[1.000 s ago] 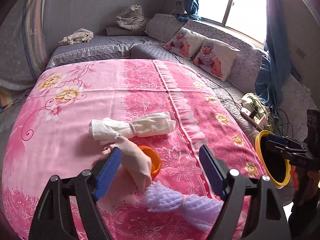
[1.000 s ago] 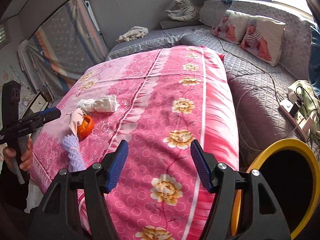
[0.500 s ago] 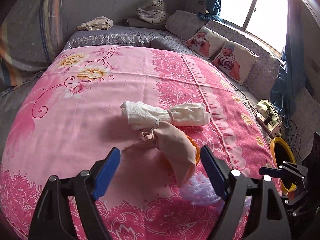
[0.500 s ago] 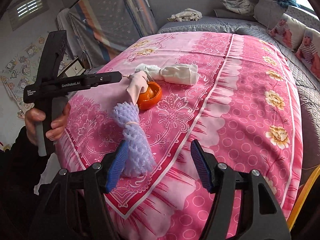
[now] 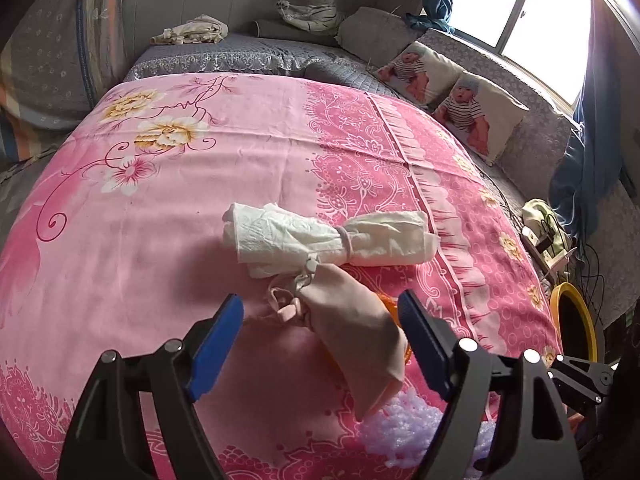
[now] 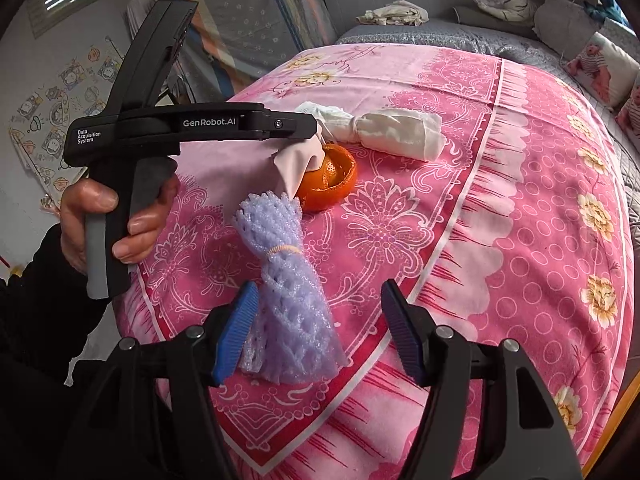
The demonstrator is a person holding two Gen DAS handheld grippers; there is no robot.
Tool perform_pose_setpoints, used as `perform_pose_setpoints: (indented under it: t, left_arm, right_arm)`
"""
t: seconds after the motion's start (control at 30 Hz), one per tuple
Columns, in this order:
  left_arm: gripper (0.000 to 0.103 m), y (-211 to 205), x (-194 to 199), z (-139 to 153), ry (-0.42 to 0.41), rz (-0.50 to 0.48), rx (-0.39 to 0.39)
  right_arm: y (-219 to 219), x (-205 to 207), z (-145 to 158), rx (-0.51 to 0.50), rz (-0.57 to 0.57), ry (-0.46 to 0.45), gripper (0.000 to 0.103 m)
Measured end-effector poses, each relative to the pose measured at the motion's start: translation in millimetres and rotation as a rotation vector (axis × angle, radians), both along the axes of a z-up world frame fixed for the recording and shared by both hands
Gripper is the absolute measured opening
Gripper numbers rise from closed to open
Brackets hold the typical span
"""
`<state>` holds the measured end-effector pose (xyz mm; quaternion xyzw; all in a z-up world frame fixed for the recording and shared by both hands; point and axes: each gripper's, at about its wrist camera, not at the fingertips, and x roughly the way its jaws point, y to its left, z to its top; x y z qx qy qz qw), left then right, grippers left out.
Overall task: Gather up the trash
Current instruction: 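Grasp the purple foam net with the right tool while the left tool grasps the beige cloth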
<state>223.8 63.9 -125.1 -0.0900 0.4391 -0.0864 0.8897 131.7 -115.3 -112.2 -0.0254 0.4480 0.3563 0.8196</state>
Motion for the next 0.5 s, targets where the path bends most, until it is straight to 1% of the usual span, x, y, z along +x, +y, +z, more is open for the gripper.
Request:
perform_pose_setpoints:
  t: [0.1, 0.13, 0.17, 0.23, 0.3, 0.33, 0.4, 0.43, 0.5]
  left_arm:
    - [0.064, -3, 4, -2, 0.004, -0.001, 0.002]
    - [0.057, -3, 5, -4, 0.008, -0.002, -0.003]
    - [0.049, -3, 6, -5, 0.014, -0.002, -0.011]
    - [0.042, -3, 9, -7, 0.022, -0.005, -0.019]
    - [0.04, -6, 8, -7, 0.014, -0.007, -0.005]
    - [0.037, -7, 7, -6, 0.008, -0.009, 0.002]
    - [0.034, -8, 5, -6, 0.002, -0.015, 0.01]
    - [0.032, -8, 4, -6, 0.0, -0.015, 0.007]
    - [0.029, -6, 4, -5, -0.002, -0.015, -0.002]
  right_arm:
    - [7, 4, -4, -0.013, 0.011, 0.014, 0.057]
    - [10, 6, -6, -0.02, 0.014, 0.021, 0.052]
    - [12, 7, -7, -0.022, 0.018, 0.025, 0.05]
    - [17, 7, -9, -0.029, 0.028, 0.027, 0.049]
    - [20, 7, -10, -0.031, 0.036, 0.028, 0.045]
    - [22, 6, -10, -0.033, 0.039, 0.03, 0.04]
    - [23, 6, -10, -0.04, 0.038, 0.029, 0.035]
    - [24, 6, -9, -0.044, 0.038, 0.029, 0.031]
    - [24, 6, -9, -0.044, 0.037, 0.026, 0.027]
